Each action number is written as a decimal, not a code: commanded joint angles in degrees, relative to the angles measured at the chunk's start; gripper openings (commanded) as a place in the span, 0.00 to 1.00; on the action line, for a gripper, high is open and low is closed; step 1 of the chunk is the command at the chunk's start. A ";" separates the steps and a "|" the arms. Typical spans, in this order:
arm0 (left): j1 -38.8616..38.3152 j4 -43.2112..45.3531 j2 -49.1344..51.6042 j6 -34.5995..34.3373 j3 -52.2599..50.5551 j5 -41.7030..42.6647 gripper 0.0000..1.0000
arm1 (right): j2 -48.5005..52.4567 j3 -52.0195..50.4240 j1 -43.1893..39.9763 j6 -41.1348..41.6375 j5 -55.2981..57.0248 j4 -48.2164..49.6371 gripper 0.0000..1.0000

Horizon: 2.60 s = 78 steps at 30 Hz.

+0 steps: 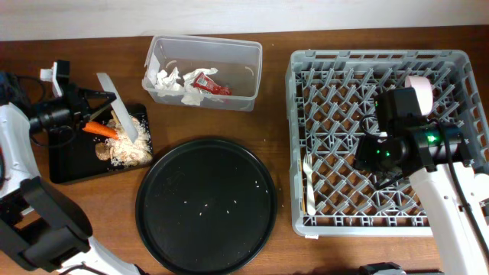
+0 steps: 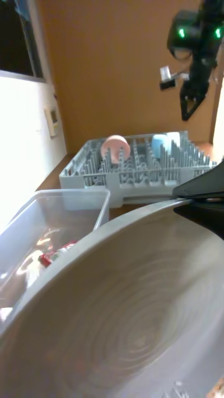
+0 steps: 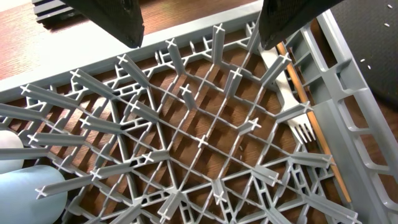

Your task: Sort waste into correct bins and load items into the dishwasher rack

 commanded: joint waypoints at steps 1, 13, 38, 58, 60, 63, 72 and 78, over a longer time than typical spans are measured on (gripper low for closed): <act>0.50 1.38 -1.73 1.20 1.16 -0.90 0.00 | 0.20 0.26 -0.33 -0.17 -0.11 -0.37 0.64; -3.37 -4.33 -8.13 3.30 1.16 -7.98 0.00 | 0.17 0.26 -0.33 -0.17 -0.09 -1.77 0.64; -63.95 1.64 -20.17 -33.16 -23.69 -67.87 0.64 | 0.17 0.37 -0.33 -5.55 -0.31 -1.86 0.71; -10.91 -5.81 -29.68 -33.62 -23.08 -65.55 0.87 | 38.32 7.08 40.24 -2.60 -23.26 24.13 0.68; -10.91 -5.75 -29.68 -33.62 -23.08 -65.55 0.87 | 42.71 7.08 41.44 -0.85 -22.51 26.71 0.64; -10.91 -5.75 -29.68 -33.62 -23.08 -65.53 0.87 | 45.55 7.04 42.23 1.01 -20.15 27.58 0.32; -10.91 -5.79 -29.68 -33.62 -23.08 -65.55 0.87 | 36.04 8.48 39.39 3.32 -11.58 25.33 0.04; -10.91 -5.77 -29.68 -33.62 -23.08 -65.55 0.87 | 12.28 10.91 28.04 2.95 14.93 11.91 0.04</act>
